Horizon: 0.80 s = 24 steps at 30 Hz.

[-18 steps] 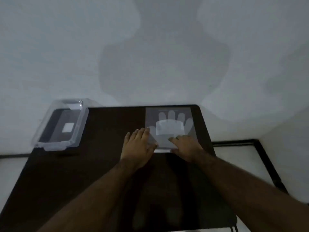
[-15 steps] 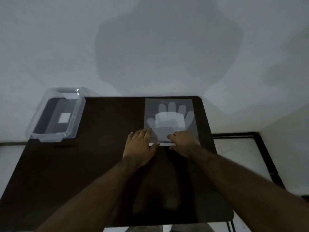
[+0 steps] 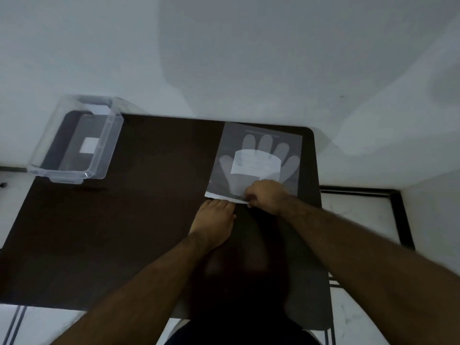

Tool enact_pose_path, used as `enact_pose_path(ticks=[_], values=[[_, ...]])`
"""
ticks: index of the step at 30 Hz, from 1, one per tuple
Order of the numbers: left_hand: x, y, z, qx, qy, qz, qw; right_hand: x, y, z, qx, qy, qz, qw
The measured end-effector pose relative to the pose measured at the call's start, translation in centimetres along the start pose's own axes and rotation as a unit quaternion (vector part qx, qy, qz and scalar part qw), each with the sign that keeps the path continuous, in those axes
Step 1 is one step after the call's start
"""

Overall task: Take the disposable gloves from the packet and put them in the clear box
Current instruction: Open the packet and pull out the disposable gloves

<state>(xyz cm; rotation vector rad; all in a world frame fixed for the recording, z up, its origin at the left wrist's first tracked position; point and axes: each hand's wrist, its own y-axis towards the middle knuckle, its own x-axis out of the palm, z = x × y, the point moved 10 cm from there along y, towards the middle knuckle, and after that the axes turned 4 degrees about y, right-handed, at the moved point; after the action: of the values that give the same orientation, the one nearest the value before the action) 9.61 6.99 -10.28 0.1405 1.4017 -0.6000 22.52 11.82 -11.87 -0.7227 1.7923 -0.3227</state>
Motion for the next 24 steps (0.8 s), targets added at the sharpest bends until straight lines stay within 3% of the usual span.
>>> enact_pose_path(ticks=[7,16,24], values=[[0.7,0.8,1.1,0.057,-0.001,0.012,0.998,-1.1,1.0,0.3,-0.034,0.005,-0.015,0.999],[0.7,2.1,1.8,0.082,0.024,0.048,0.995,-1.4,1.4,1.1,-0.004,0.040,0.002,0.999],[0.2,3.6,2.3,0.029,0.019,0.044,0.998,-3.2,0.7,2.9,0.048,0.056,0.123,0.990]])
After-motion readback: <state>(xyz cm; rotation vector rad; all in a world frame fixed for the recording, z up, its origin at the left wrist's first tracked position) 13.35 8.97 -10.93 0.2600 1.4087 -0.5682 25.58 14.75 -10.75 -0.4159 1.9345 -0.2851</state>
